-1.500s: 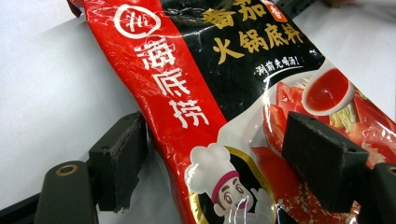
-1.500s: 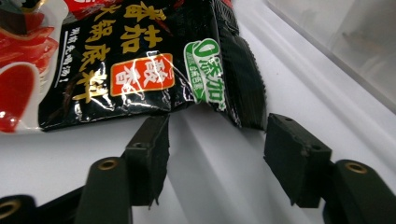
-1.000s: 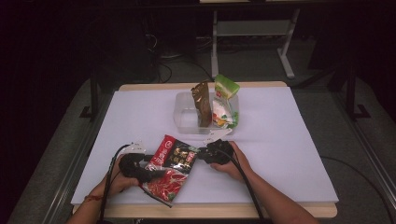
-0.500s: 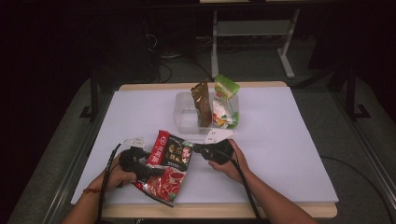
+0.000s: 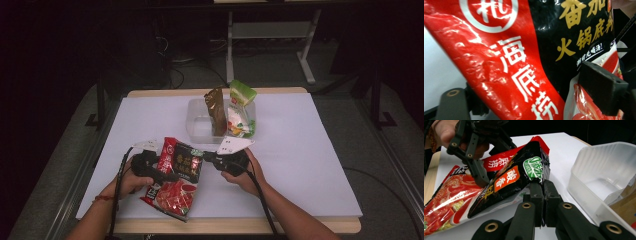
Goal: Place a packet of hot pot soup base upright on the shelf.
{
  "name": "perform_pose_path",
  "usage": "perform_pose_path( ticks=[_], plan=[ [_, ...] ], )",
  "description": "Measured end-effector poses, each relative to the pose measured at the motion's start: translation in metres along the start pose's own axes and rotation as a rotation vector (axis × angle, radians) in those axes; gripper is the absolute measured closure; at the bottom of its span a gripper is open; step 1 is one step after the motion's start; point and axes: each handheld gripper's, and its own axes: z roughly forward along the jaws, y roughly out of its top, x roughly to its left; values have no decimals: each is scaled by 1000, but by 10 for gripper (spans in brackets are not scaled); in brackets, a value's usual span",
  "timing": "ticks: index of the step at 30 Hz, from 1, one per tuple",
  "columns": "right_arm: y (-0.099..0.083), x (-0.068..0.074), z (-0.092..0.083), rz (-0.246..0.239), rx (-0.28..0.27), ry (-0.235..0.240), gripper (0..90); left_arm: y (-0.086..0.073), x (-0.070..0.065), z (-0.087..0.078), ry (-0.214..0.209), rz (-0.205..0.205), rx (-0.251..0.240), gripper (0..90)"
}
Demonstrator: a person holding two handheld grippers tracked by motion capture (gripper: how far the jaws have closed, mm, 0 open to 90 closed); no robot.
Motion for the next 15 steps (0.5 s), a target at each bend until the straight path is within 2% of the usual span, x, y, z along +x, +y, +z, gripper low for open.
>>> perform_pose_path(
  ticks=[3,9,11,15],
  plan=[
    [1,-2,-2,4,-12,-10,884,2,1,-6,1,-11,-39,307],
    [12,-7,-12,15,-60,-30,892,8,-4,-17,29,27,-127,483],
    [14,-8,-14,15,-67,-39,893,10,-5,-16,36,36,-130,501],
    [13,-11,-18,27,-79,-48,895,13,-7,-14,39,27,-144,528]
  ],
)
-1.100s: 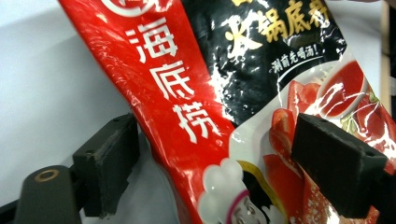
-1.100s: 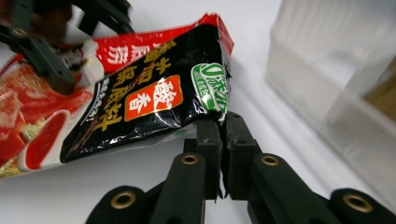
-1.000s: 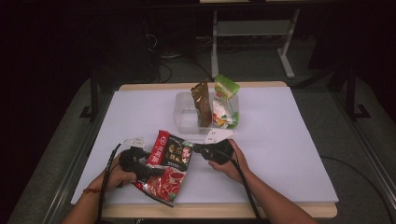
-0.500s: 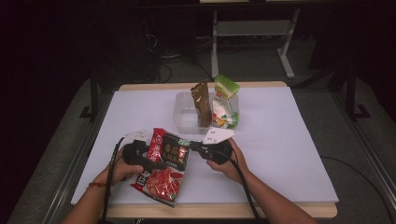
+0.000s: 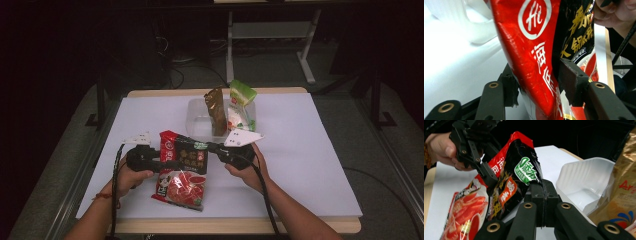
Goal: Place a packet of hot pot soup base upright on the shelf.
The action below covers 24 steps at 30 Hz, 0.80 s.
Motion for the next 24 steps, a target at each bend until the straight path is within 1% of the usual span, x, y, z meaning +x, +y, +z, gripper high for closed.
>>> perform_pose_path(
  ticks=[5,7,8,10,12,14,15,17,18,21,22,24],
  plan=[
    [0,-2,-1,15,-12,12,896,1,1,6,-2,-23,-2,483],
    [-1,-2,-1,14,-11,9,897,1,3,8,-16,-35,-11,482],
    [-1,-3,-2,18,-16,14,896,1,4,8,-26,-47,-12,482],
    [-2,-3,-1,21,-21,19,896,2,7,10,-42,-63,-5,478],
    [-2,-2,-1,20,-24,21,896,2,8,11,-48,-73,-1,466],
    [-1,-2,-1,9,-18,14,895,2,7,11,-43,-64,-4,473],
    [-1,-2,-1,10,-13,11,894,2,7,10,-40,-61,-10,491],
    [-3,-4,-2,18,-5,-3,892,0,6,6,-42,-62,-33,558],
    [-4,-5,-2,24,-6,-2,889,0,5,4,-44,-63,-42,594],
    [-4,-5,-2,28,1,-11,878,-1,0,-2,-41,-43,-61,670],
    [-4,-5,-2,30,1,-11,867,-2,-1,-4,-45,-43,-64,685],
    [-3,-7,-2,38,3,-24,791,-3,-3,-7,-49,-40,-77,706]
  ],
)
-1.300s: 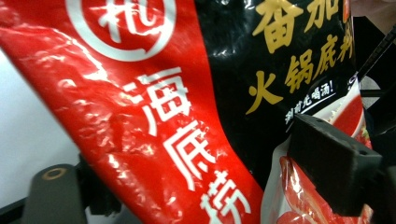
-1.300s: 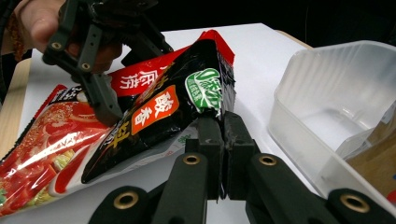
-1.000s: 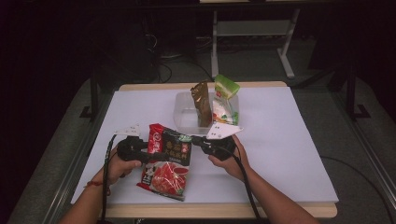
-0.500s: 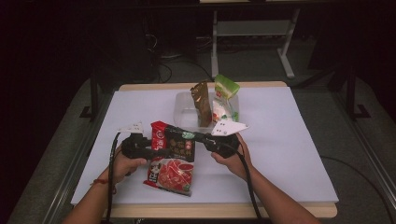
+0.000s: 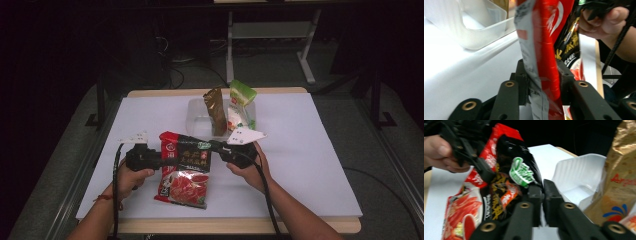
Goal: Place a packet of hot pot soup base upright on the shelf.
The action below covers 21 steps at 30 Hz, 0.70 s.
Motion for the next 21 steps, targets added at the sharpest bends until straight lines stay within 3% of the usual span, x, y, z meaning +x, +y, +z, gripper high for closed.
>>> perform_pose_path(
  ticks=[2,4,7,12,17,21],
  plan=[
    [1,-1,-1,16,1,-2,709,-1,-3,-2,4,7,-8,716],
    [2,-3,-3,30,21,-24,568,-1,-6,-3,3,4,-18,724],
    [1,-12,-12,57,57,-11,416,-2,-10,-6,15,-4,-23,731],
    [-10,-25,-38,46,121,-56,365,-3,-11,-8,24,-17,-38,736],
    [-34,-34,-65,56,212,-93,348,-3,-15,-11,41,-13,-52,739],
    [-53,-41,-86,84,255,-127,342,-3,-20,-13,65,-12,-64,740]
  ],
)
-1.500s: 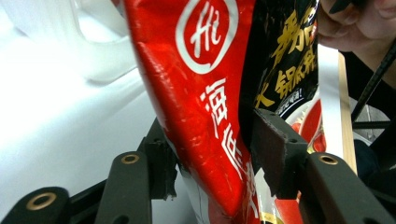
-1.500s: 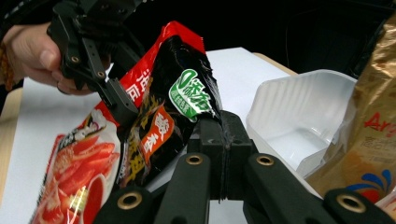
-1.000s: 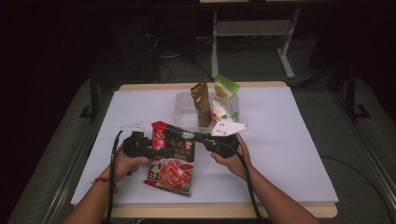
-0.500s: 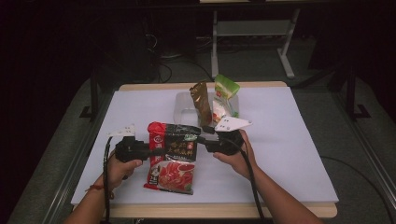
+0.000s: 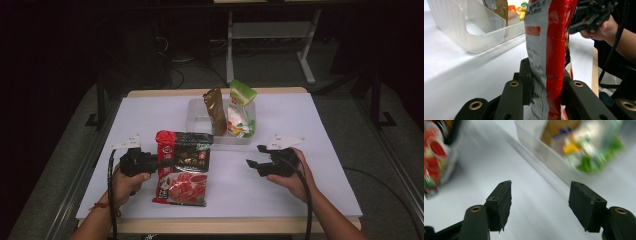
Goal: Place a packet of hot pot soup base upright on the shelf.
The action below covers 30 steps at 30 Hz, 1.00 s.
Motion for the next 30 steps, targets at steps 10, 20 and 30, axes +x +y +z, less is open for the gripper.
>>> perform_pose_path(
  ticks=[10,20,30],
  plan=[
    [-34,-22,-15,84,18,-94,313,4,-14,-10,79,40,-66,747],
    [-38,-28,-14,116,13,-106,280,11,-22,-18,163,76,-118,752],
    [-39,-29,-17,143,-14,-98,270,22,-31,-24,218,116,-180,758]
  ],
)
